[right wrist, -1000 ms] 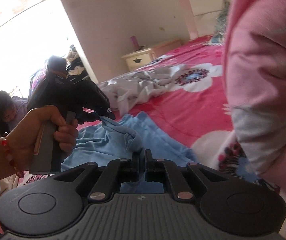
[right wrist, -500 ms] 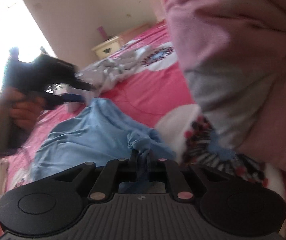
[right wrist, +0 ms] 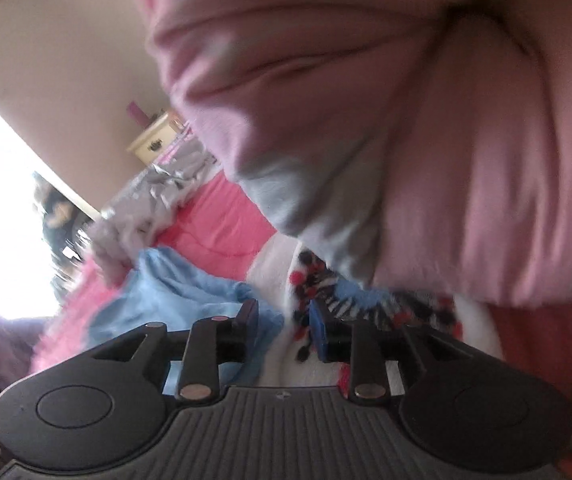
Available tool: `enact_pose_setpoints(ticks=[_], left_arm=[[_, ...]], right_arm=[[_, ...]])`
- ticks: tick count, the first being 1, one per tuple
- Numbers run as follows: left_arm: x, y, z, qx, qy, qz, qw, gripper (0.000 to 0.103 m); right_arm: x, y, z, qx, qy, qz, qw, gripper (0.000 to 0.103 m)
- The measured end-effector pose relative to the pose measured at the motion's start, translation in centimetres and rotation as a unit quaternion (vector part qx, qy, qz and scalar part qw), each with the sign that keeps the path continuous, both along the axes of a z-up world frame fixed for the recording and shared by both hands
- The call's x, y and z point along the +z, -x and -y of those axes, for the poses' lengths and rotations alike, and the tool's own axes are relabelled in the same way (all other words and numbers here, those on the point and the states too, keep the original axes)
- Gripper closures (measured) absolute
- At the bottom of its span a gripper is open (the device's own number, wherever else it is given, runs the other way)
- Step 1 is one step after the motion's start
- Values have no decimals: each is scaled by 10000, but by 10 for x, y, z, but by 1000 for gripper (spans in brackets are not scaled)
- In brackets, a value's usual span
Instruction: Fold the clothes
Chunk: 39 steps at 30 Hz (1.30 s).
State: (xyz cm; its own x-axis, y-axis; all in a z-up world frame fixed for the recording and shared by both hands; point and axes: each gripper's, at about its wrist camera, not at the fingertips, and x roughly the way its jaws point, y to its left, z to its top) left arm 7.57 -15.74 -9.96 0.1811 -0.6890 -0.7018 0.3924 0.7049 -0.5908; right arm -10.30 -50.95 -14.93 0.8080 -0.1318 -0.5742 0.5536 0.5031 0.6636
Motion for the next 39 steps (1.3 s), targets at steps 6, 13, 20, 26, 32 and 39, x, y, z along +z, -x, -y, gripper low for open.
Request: enact_pose_setpoints(ticks=[6, 13, 20, 26, 32, 39], left_arm=[[-35, 17, 4, -100, 674, -654, 9955, 57], [-52, 22, 7, 78, 845, -653, 9942, 58], [-57, 25, -5, 248, 1135, -940, 9888, 59], [-65, 23, -11, 400, 1241, -1198, 9842, 58], [-69, 22, -1, 418, 1246, -1101, 9852, 60], [-65, 29, 6, 624, 868, -829, 9908, 81]], right_arm=[[-26, -5, 8, 275, -1578, 172, 9869, 66], [-22, -26, 9, 437, -1688, 19, 9847, 59], [-9, -9, -1, 348, -2330, -207, 9716, 59], [-31, -18, -7, 236, -2821, -335, 9585, 59], [-45, -48, -4, 205, -3011, -161, 9533, 60], [-49, -43, -4, 197, -2891, -32, 9571, 70]])
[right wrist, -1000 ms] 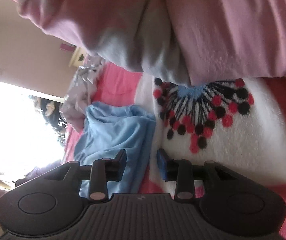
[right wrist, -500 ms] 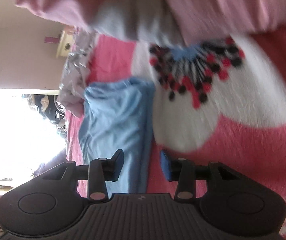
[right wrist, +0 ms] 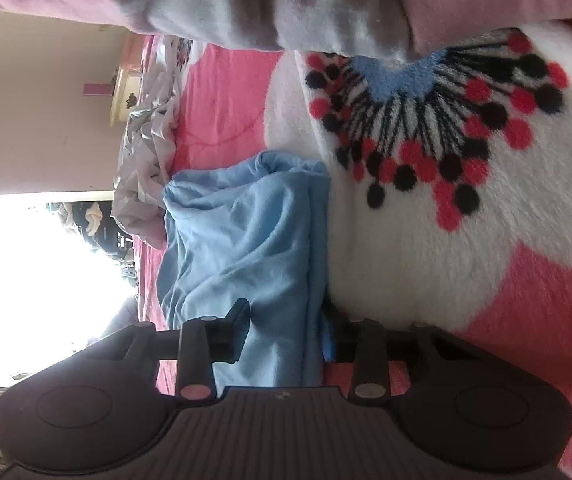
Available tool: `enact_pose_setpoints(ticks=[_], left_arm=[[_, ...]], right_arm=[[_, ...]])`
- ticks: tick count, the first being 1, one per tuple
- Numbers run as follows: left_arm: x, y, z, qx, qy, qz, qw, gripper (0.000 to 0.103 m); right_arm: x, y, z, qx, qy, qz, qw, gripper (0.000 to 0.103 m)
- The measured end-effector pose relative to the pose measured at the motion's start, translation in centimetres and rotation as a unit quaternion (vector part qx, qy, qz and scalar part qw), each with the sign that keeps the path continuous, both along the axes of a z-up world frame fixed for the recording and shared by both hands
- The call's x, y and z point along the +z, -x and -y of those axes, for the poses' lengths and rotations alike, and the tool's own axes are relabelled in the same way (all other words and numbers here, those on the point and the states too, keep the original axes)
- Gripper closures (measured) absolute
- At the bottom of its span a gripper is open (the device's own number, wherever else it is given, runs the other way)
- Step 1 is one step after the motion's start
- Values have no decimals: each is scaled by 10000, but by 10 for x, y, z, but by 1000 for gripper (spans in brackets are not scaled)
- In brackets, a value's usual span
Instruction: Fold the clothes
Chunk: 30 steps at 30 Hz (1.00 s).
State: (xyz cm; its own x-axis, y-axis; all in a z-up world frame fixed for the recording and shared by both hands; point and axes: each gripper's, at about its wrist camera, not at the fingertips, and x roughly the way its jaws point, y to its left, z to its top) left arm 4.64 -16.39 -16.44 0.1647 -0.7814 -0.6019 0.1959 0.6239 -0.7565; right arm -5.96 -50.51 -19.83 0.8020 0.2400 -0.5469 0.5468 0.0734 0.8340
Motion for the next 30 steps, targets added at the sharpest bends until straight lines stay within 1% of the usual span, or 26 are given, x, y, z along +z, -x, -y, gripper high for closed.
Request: enact_pose_setpoints(ticks=[1, 3, 5, 8, 12, 15, 17, 20, 24, 27, 29, 30], left_arm=[[0, -1, 2, 33, -46, 13, 10000, 86], [2, 0, 3, 61, -106, 80, 9999, 90], [4, 2, 3, 100, -134, 136, 9998, 93], [10, 8, -6, 198, -62, 166, 9996, 95], [20, 14, -30, 395, 150, 49, 9991, 97], [31, 23, -60, 468, 276, 40, 9985, 97], [37, 32, -84, 471, 361, -16, 9982, 97], [47, 57, -122, 339, 291, 0, 9990, 98], [50, 101, -170, 163, 21, -166, 9997, 99], [40, 138, -210, 111, -337, -480, 9982, 100], [26, 151, -223, 68, -579, -636, 9963, 100], [18, 156, -228, 26, -719, -684, 9951, 99]], right_arm=[[-4, -1, 2, -63, -69, 101, 9999, 73], [-15, -4, 6, -181, -313, 237, 9991, 88], [-16, 0, 5, -284, -350, 259, 9986, 93], [2, 7, -6, -319, 5, 278, 9991, 96], [23, 15, -28, -329, 250, 327, 9986, 96], [36, 34, -51, -263, 318, 344, 9986, 96], [43, 53, -68, -200, 342, 334, 9987, 96], [48, 88, -96, -95, 320, 274, 9991, 97], [52, 145, -134, 225, 235, -5, 9995, 97], [52, 181, -154, 482, 293, -254, 9981, 96], [47, 192, -158, 728, 465, -482, 9951, 90], [44, 194, -159, 870, 588, -662, 9923, 83]])
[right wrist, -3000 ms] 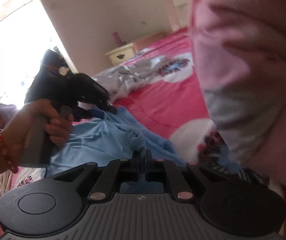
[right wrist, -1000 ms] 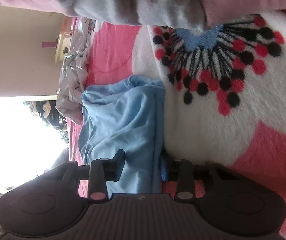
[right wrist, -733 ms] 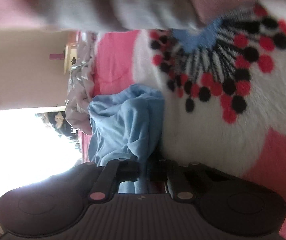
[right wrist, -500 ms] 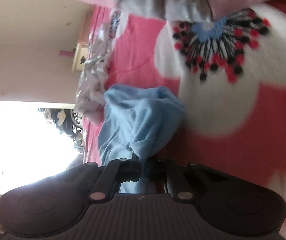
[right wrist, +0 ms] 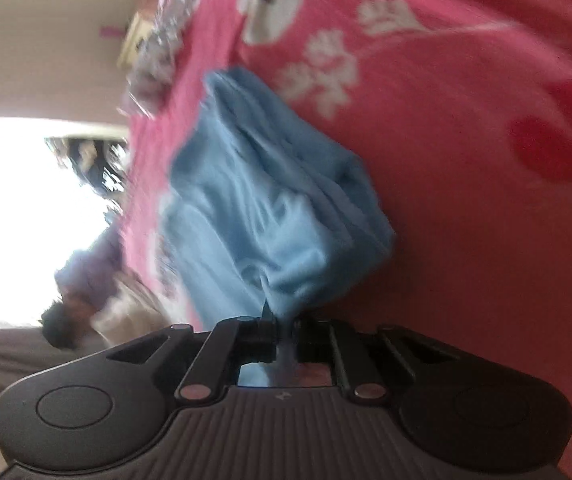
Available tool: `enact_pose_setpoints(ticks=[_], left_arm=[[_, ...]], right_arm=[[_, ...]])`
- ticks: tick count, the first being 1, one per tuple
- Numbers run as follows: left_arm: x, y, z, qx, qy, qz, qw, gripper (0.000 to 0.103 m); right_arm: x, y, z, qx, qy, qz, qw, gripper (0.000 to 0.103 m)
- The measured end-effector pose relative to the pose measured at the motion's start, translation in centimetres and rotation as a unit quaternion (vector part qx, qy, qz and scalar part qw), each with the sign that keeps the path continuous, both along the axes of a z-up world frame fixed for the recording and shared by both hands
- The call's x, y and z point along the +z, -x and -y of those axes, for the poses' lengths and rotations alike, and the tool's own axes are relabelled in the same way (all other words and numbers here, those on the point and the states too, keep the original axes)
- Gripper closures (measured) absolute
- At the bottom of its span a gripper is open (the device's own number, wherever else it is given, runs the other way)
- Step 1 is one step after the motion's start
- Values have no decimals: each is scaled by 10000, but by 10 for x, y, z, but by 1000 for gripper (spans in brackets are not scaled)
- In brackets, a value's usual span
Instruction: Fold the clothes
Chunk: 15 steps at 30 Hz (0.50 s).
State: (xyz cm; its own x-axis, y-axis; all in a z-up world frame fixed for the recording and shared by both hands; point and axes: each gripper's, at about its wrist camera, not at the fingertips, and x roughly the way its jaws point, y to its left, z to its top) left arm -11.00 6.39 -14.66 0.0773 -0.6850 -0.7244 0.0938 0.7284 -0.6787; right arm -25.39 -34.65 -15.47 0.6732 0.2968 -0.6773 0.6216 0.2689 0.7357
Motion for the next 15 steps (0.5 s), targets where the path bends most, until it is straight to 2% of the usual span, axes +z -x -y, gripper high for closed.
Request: enact_pose_setpoints(ticks=[2, 3, 5, 7, 8, 12, 15], left_arm=[[-11, 7, -6, 111, -143, 57, 9998, 99], [-11, 8, -8, 166, -81, 78, 9998, 99], [-5, 7, -6, 148, 28, 213, 9997, 93], [6, 5, 2, -47, 38, 494, 9988, 80], [11, 3, 7, -144, 43, 634, 9979, 78], [25, -2, 36, -662, -20, 1228, 9902, 69], [24, -4, 59, -941, -72, 1498, 9842, 68]], right_arm=[[-1, 9, 6, 153, -56, -189, 9997, 82], [3, 16, 8, 241, -17, -257, 9994, 79], [25, 32, 12, 501, 489, -299, 9971, 78], [51, 41, 18, 720, 1123, -126, 9910, 78], [64, 44, 21, 832, 1480, -9, 9855, 78], [79, 23, 24, 1409, 2289, 66, 9632, 75], [73, 3, 20, 1729, 2319, 123, 9572, 75]])
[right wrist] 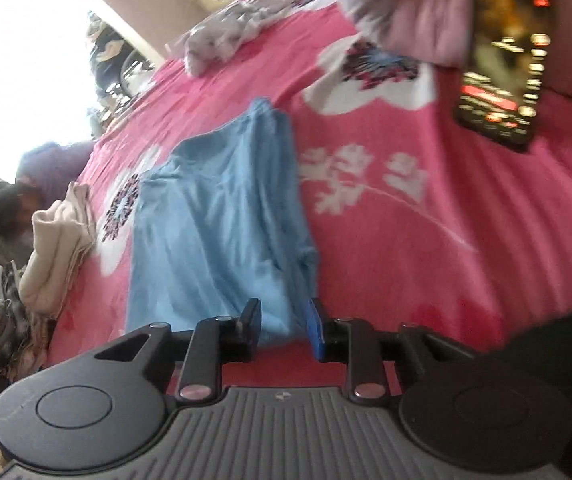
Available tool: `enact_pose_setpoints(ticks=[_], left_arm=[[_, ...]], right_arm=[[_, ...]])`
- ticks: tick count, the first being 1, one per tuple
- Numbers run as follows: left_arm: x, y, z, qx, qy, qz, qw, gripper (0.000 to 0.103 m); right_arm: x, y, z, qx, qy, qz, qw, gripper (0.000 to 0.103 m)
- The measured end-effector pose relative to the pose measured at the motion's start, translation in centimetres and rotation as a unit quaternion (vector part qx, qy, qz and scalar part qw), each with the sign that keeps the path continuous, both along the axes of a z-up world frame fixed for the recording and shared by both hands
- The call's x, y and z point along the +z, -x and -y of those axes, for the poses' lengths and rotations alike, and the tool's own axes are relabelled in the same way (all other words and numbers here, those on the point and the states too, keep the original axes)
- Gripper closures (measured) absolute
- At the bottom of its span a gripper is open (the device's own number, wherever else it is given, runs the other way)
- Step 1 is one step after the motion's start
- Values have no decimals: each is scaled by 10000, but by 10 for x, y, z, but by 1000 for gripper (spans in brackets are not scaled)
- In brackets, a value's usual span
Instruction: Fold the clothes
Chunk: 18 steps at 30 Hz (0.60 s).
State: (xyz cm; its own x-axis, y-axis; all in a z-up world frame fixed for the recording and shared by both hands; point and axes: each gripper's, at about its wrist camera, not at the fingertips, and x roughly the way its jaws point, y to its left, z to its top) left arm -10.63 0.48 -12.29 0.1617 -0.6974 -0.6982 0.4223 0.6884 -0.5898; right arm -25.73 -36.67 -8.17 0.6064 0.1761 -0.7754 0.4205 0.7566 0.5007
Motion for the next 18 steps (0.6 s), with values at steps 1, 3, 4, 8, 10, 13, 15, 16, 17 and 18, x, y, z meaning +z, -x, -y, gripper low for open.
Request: enact_pose_setpoints(ticks=[1, 3, 4, 8, 10, 13, 15, 16, 17, 18], left_arm=[[0, 2, 5, -91, -70, 172, 9998, 68], [3, 10, 12, -307, -265, 591, 9974, 68], [5, 15, 15, -434, -386, 824, 9949, 68], [9, 29, 32, -852, -718, 1453, 9831, 68], [8, 34, 40, -1009, -872, 1686, 9766, 69], [1, 33, 50, -1166, -1068, 1743, 9719, 72], [-2, 32, 48, -1195, -1076, 1744, 9714, 72], [-2, 31, 46, -1201, -1066, 1731, 9717, 72], [-2, 30, 45, -1194, -1054, 1691, 9726, 72], [-2, 29, 44, -1182, -1039, 1636, 9739, 72]], right_arm=[[-2, -7, -2, 106, -5, -6, 9999, 75], [-11, -16, -3, 190, -53, -91, 9998, 75], [-14, -17, -2, 179, -92, -119, 9997, 75], [-25, -22, 2, 149, -185, -157, 9996, 95], [-24, -20, 4, 74, -99, -107, 9999, 101], [-13, -19, 4, 72, 337, 118, 9993, 102], [-13, -19, 5, 39, 514, 133, 9986, 102], [-17, -18, 7, 10, 524, 81, 9986, 102], [-22, -18, 10, -22, 507, 8, 9987, 102], [-27, -17, 12, -54, 490, -65, 9988, 102]])
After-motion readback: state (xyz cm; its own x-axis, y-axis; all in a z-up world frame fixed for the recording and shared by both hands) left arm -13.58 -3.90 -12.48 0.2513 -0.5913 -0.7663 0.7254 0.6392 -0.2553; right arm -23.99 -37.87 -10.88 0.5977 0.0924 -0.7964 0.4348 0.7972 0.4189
